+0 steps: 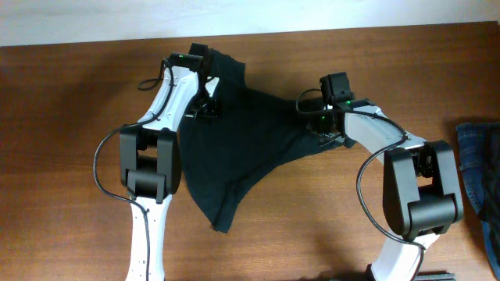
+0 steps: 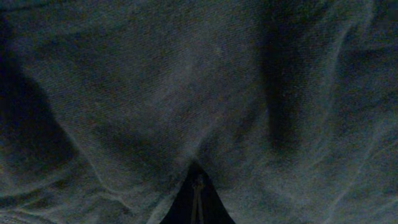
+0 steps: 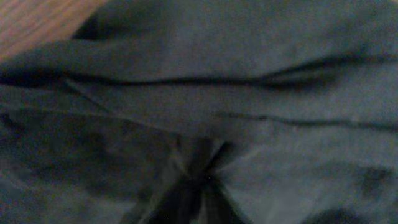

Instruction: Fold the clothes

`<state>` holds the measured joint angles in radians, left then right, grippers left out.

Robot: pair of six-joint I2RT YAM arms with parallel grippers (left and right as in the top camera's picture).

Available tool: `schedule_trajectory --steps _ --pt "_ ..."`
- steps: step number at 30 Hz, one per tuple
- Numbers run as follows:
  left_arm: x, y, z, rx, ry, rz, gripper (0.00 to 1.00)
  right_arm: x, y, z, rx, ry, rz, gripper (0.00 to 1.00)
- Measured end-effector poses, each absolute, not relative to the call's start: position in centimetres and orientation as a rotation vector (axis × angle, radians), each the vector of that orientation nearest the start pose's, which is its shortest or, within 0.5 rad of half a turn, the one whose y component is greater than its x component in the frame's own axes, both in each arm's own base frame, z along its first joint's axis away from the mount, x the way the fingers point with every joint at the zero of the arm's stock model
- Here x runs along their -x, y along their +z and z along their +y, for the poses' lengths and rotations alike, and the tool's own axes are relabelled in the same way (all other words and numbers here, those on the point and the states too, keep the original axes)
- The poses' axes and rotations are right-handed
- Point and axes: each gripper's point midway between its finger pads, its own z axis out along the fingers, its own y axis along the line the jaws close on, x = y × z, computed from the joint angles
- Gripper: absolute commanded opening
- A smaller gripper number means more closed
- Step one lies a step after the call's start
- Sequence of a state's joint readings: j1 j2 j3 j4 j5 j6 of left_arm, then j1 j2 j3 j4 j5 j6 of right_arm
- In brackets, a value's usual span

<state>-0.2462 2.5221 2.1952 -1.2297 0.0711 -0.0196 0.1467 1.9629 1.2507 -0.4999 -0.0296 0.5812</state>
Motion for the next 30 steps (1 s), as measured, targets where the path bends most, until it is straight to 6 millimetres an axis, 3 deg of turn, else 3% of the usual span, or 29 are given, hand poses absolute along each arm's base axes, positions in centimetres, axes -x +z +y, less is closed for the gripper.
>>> schedule_trajectory --steps 5,9,18,30 --pt "-47.2 -0.1 -13.1 -0.355 -0.114 3.114 0.01 -41.8 1.0 6.6 -0.609 0.194 2.777 0.04" --pt "-47.2 -0.1 -13.1 -0.355 -0.114 3.114 0.01 -39.9 1.2 5.8 -0.626 0.11 2.865 0.04" --pt "-47.3 0.0 -13.0 -0.346 -0.126 3.116 0.0 -36.5 5.7 4.3 -0.636 -0.047 2.978 0.04" --pt "-47.3 0.0 -12.8 -0.318 -0.188 3.122 0.01 -32.4 5.9 3.0 -0.671 -0.18 3.121 0.04"
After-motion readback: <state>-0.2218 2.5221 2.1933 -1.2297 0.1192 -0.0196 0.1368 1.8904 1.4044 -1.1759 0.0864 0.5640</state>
